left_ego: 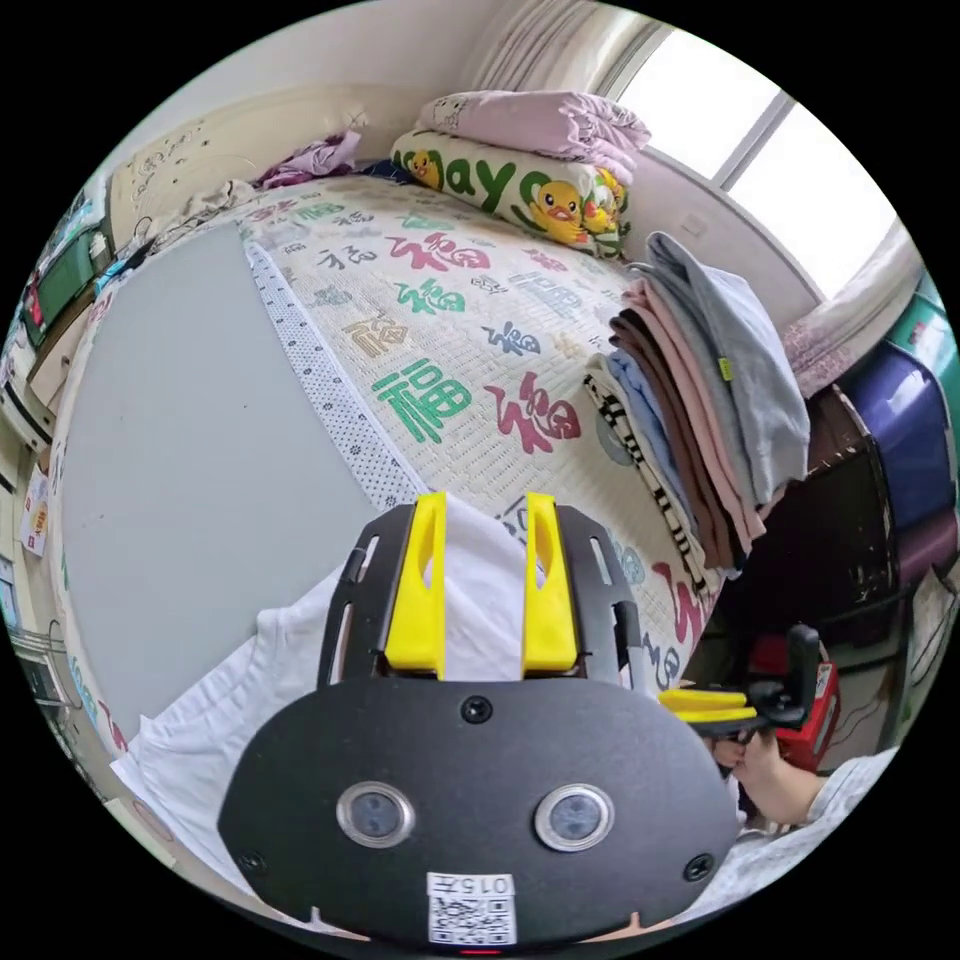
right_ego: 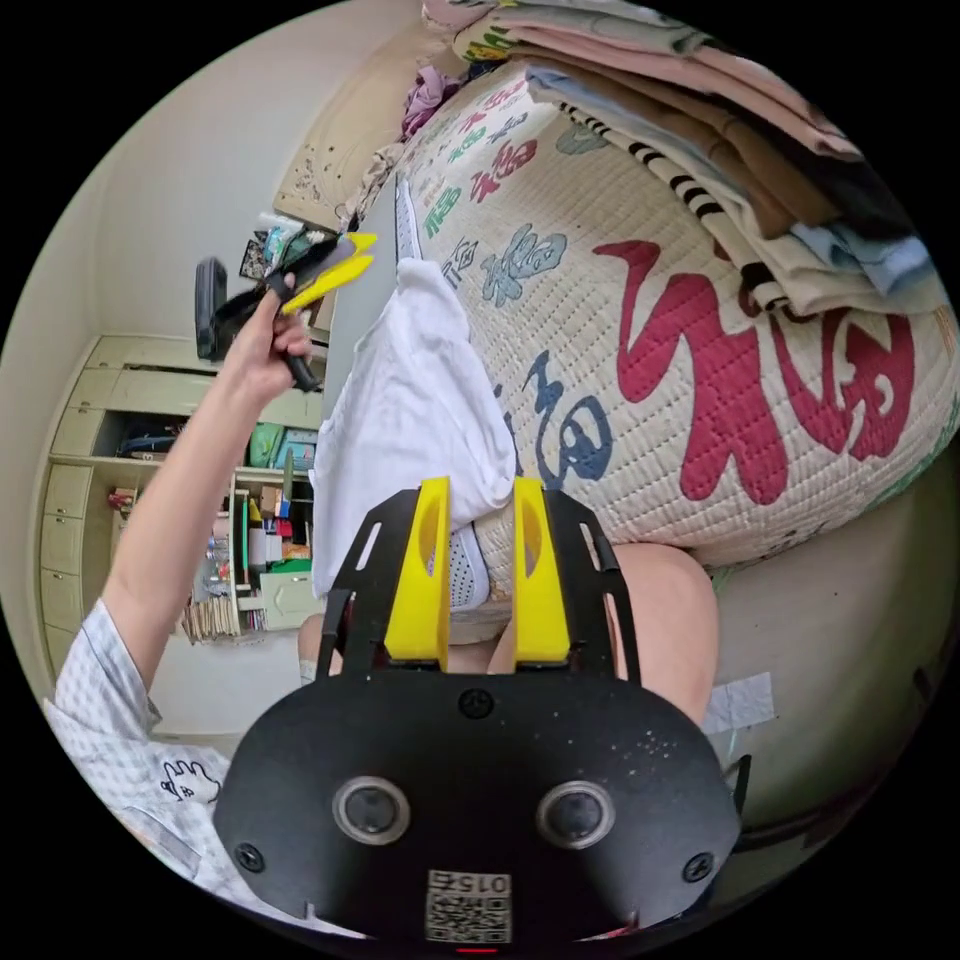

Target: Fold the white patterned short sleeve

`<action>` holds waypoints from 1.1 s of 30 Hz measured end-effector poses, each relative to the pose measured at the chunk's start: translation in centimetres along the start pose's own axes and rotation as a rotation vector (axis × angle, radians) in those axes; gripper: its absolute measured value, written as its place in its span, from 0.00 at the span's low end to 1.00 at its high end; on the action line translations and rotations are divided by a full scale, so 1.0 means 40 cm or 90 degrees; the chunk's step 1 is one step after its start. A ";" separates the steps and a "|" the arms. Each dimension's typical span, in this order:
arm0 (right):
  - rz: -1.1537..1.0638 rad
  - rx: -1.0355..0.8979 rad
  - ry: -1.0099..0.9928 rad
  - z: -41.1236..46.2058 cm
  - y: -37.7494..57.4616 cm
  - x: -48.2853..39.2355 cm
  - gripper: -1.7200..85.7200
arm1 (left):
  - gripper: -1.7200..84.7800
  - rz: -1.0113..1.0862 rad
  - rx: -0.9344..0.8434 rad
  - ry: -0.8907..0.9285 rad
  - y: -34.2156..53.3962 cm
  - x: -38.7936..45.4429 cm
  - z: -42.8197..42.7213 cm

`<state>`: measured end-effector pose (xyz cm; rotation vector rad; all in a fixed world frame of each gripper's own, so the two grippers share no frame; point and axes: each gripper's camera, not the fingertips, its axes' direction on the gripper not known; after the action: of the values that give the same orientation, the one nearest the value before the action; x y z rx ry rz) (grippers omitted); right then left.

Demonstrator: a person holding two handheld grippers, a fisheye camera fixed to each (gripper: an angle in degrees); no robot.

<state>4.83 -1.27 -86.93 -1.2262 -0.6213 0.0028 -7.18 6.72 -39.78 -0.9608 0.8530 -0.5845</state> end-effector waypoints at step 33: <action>-0.396 0.231 0.054 -0.221 0.261 -0.491 0.02 | 0.01 -0.123 0.311 0.414 0.086 -0.626 -0.340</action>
<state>-4.27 -11.66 -106.48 -0.6453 -0.8636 -0.4369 -32.04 20.97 -37.92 -0.3967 1.1204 -1.2467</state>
